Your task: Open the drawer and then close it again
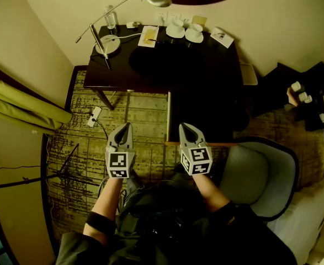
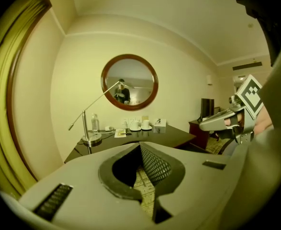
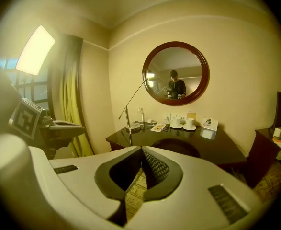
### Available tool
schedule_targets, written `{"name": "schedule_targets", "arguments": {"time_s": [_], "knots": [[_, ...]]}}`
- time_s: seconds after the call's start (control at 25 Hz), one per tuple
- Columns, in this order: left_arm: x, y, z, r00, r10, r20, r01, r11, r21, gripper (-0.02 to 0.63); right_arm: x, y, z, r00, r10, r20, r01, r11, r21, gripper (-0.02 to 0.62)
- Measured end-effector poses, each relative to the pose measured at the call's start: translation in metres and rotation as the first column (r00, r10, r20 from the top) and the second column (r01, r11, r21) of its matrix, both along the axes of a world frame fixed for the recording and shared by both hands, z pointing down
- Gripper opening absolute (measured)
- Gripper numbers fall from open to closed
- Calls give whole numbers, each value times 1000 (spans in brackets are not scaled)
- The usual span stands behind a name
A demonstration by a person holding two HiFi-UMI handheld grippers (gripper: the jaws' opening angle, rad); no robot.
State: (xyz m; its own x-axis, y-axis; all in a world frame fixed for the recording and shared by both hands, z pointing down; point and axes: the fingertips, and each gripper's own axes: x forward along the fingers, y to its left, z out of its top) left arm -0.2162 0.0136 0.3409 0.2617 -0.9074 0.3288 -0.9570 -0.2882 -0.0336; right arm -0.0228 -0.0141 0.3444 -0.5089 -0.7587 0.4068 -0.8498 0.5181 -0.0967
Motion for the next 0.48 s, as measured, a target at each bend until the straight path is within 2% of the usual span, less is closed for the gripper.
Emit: {"name": "schedule_targets", "arguments": {"time_s": [0.32, 0.48], "knots": [[-11, -9, 15, 997, -66, -49, 64, 997, -33, 0, -31, 1, 10, 993, -118, -16, 117, 992, -37, 0], [-26, -19, 33, 981, -131, -140, 120, 989, -82, 0, -63, -2, 21, 976, -214, -37, 211, 975, -63, 0]]}}
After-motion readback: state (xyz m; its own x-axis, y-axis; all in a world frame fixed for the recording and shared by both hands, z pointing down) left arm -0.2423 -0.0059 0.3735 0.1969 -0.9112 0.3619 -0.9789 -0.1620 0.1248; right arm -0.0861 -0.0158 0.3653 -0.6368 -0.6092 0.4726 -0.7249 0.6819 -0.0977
